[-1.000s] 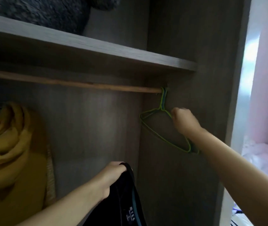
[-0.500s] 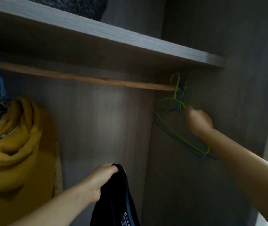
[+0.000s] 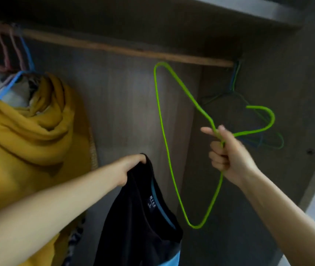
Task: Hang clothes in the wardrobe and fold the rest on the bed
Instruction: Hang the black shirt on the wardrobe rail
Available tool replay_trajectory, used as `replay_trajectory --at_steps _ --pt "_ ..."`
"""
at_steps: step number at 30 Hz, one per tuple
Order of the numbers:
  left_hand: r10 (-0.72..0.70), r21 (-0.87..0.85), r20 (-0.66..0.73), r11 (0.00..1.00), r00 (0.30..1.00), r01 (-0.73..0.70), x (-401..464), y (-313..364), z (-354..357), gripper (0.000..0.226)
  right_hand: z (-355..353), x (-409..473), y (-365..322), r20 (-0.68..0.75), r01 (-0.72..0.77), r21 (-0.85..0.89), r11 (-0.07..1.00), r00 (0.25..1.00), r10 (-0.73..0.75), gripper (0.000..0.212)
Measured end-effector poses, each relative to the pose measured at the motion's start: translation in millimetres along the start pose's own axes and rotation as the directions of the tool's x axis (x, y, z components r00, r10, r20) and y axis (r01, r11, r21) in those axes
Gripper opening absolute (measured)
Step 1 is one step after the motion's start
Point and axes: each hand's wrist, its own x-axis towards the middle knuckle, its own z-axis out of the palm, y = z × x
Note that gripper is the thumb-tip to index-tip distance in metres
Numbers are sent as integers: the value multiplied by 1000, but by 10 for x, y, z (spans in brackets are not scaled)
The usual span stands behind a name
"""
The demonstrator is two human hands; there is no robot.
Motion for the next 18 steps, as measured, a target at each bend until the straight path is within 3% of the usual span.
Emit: replay_trajectory --at_steps 6,10,12,15,18 --pt "-50 65 23 997 999 48 -176 -15 -84 29 443 -239 79 -49 218 261 940 976 -213 54" --pt "-4 53 73 999 997 0 -409 146 -252 33 611 -304 492 -48 318 257 913 947 -317 51" --pt "55 64 85 996 995 -61 -515 286 -405 32 624 -343 750 6 267 167 949 962 -271 50" --pt "144 -2 -24 990 989 -144 -562 503 -751 32 568 -385 916 181 84 -139 987 982 -58 54" --pt "194 -22 -165 979 967 -200 -529 524 -1058 17 521 -346 673 379 50 -457 888 914 144 56"
